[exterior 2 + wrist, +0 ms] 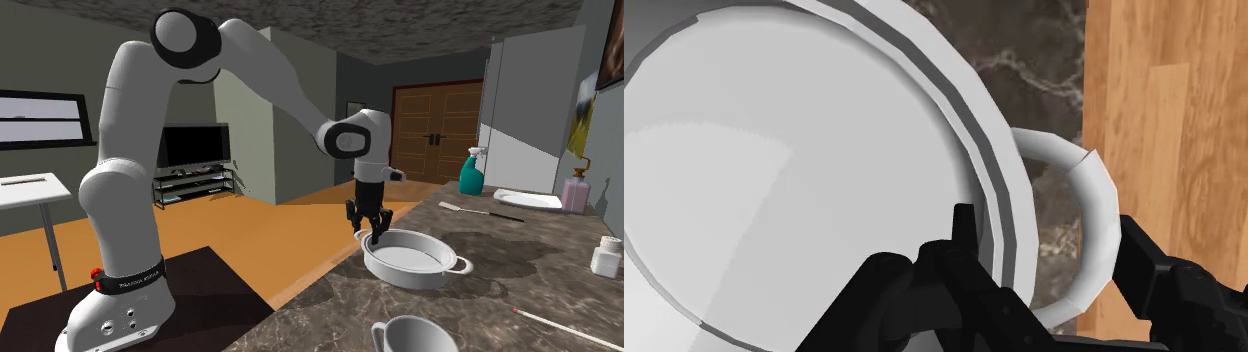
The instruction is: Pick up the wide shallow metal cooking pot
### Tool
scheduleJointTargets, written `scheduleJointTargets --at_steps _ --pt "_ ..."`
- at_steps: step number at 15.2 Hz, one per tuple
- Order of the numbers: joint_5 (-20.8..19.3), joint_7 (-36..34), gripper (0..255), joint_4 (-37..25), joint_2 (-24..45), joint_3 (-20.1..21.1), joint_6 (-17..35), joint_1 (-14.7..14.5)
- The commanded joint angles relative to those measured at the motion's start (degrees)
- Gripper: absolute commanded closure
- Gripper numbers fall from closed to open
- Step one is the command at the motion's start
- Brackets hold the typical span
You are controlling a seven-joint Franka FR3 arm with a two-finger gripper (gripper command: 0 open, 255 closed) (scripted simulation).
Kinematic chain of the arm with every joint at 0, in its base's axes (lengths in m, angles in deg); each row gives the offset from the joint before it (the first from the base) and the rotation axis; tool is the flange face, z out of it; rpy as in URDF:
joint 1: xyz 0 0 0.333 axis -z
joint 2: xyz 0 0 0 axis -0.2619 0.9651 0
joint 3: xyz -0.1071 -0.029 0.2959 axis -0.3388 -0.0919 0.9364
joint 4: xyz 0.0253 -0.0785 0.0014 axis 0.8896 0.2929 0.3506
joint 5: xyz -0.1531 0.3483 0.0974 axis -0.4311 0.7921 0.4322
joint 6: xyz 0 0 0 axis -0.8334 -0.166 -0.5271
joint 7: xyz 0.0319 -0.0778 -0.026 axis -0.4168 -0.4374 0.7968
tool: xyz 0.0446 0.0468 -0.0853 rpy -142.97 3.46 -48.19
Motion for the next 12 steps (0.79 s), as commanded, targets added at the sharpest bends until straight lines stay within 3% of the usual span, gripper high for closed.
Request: scheduleJointTargets --at_steps 1,12 --pt "-0.47 -0.20 255 -0.62 -1.02 -0.21 -1.51 -0.07" --pt "-2.14 -1.29 255 -3.27 -4.78 -0.70 -7.70 -0.48"
